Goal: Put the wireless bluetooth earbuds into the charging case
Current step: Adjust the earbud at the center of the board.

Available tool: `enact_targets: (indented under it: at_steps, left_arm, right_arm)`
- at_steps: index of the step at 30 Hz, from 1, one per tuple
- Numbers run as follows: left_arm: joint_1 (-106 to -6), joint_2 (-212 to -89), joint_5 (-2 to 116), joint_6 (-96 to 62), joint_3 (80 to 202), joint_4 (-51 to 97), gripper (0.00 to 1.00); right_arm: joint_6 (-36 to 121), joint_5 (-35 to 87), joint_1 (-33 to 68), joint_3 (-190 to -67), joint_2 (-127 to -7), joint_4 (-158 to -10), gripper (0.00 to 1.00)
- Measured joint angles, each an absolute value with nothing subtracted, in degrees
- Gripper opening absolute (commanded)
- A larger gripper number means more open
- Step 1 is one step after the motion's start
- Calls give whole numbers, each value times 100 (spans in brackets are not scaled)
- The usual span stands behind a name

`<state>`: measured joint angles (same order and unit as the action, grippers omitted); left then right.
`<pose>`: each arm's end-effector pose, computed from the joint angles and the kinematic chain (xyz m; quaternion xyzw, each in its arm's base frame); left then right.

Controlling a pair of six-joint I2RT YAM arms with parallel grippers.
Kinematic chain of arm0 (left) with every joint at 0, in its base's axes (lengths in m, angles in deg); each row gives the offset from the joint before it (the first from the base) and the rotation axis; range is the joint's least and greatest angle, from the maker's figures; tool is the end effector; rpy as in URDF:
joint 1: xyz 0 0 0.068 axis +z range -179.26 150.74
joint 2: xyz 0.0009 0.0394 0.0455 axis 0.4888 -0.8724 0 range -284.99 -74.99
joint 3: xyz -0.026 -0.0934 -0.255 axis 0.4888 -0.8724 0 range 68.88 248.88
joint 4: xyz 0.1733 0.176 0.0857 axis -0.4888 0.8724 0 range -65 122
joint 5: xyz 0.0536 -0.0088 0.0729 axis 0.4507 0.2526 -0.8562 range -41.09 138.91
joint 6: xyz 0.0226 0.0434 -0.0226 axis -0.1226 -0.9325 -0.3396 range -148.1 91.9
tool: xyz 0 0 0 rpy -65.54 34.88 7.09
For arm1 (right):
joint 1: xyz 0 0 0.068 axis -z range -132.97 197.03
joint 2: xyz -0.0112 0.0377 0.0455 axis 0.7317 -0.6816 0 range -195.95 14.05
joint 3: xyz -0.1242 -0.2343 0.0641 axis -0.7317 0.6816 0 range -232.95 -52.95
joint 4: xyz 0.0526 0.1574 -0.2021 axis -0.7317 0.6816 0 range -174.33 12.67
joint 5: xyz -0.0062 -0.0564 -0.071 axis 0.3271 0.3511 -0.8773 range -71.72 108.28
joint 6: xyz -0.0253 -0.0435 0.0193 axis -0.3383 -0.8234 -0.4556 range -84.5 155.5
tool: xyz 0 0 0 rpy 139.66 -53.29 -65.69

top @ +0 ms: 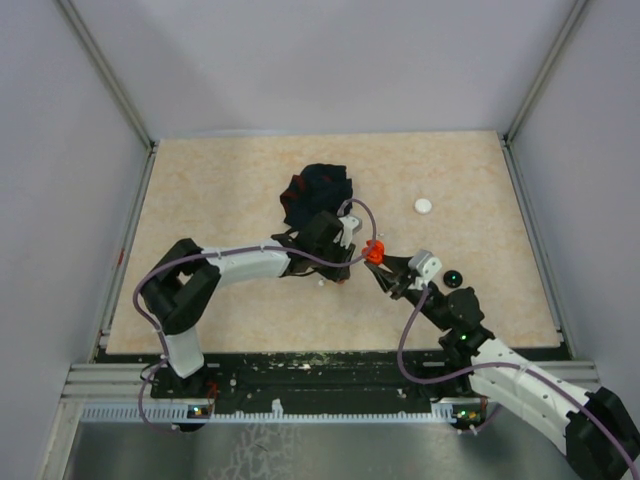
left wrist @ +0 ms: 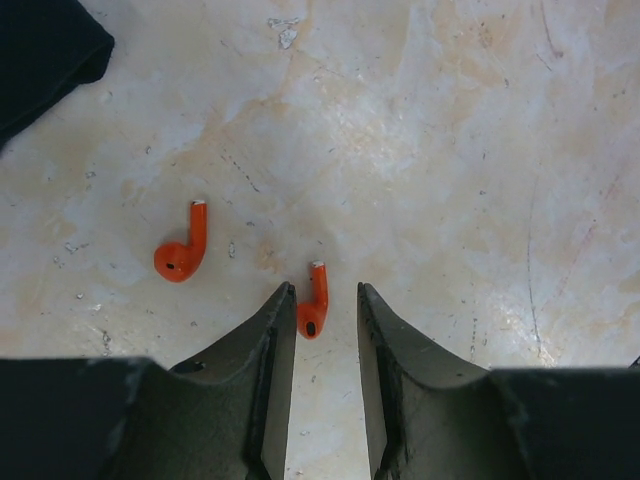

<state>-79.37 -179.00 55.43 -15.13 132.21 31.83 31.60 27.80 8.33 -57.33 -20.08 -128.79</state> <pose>0.2424 -0.2961 0.1748 0.3159 0.8755 -0.2345 0.2806 0.1130 0.0980 0.2199 -0.2823 0.5432 0.2844 0.7379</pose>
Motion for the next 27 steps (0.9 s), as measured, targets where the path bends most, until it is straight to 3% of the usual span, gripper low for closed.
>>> enact_targets:
  at_steps: [13, 27]
  left_arm:
    - [-7937, -18005, 5377, -1511, 13223, 3307, 38]
    - [-7937, -17979, 4848, -1607, 13105, 3476, 33]
  right_arm:
    - [3162, 2691, 833, -5731, -2011, -12753, 0]
    - [3208, 2695, 833, -5731, -2022, -12755, 0]
